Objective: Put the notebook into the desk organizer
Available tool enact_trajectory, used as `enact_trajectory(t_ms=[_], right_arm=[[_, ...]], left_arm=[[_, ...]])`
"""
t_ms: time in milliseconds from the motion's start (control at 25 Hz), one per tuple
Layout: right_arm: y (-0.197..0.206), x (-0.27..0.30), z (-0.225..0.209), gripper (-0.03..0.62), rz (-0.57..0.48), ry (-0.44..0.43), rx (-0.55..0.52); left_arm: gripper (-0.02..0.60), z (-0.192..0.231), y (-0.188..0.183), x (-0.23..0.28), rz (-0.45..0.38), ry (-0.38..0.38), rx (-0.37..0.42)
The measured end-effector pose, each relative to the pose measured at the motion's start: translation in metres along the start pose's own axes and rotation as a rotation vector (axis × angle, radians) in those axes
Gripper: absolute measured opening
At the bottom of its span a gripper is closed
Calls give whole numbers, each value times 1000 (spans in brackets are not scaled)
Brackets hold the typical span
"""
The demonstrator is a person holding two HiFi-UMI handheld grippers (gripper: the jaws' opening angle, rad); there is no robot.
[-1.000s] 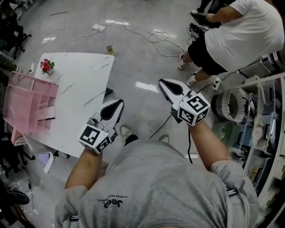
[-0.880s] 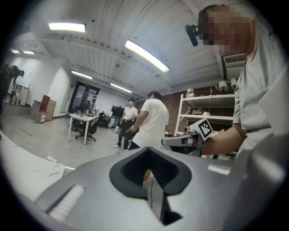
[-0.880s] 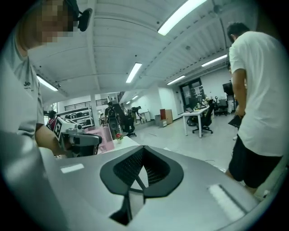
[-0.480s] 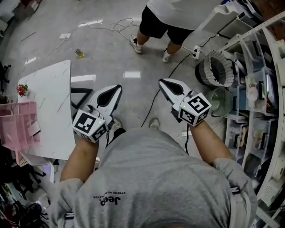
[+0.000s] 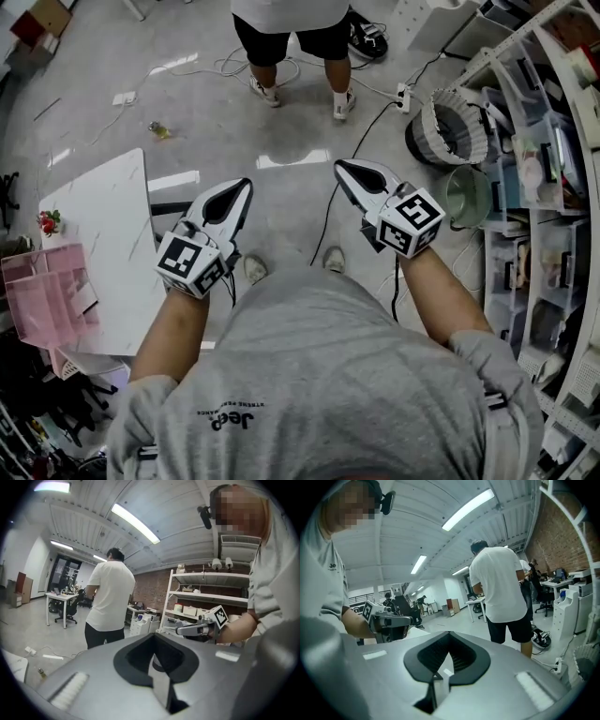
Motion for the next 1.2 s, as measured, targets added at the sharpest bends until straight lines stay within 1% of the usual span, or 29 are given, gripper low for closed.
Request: enact_trajectory(t_ms=[320, 960, 1120, 1200], right_arm=[[-11, 19, 7, 2, 13, -31, -33], [-11, 27, 16, 0, 40, -65, -85], [-12, 26, 17, 0, 41, -71, -90], [-12, 26, 18, 1, 42, -73, -93]], left_arm=[[54, 16, -13, -9, -34, -33, 13], [54, 18, -10, -19, -38, -52, 5], [54, 16, -13, -19, -48, -55, -13], [54, 17, -11, -21, -43, -55, -1]])
Point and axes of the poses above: the fingertips, and each gripper's own axes: x forward along the fingers, z to its left, y out of its underside, the point moved 1 cm from there along -x, backward along the fingers, and after that the axes turned 4 degrees about y, right-handed, at the moved point
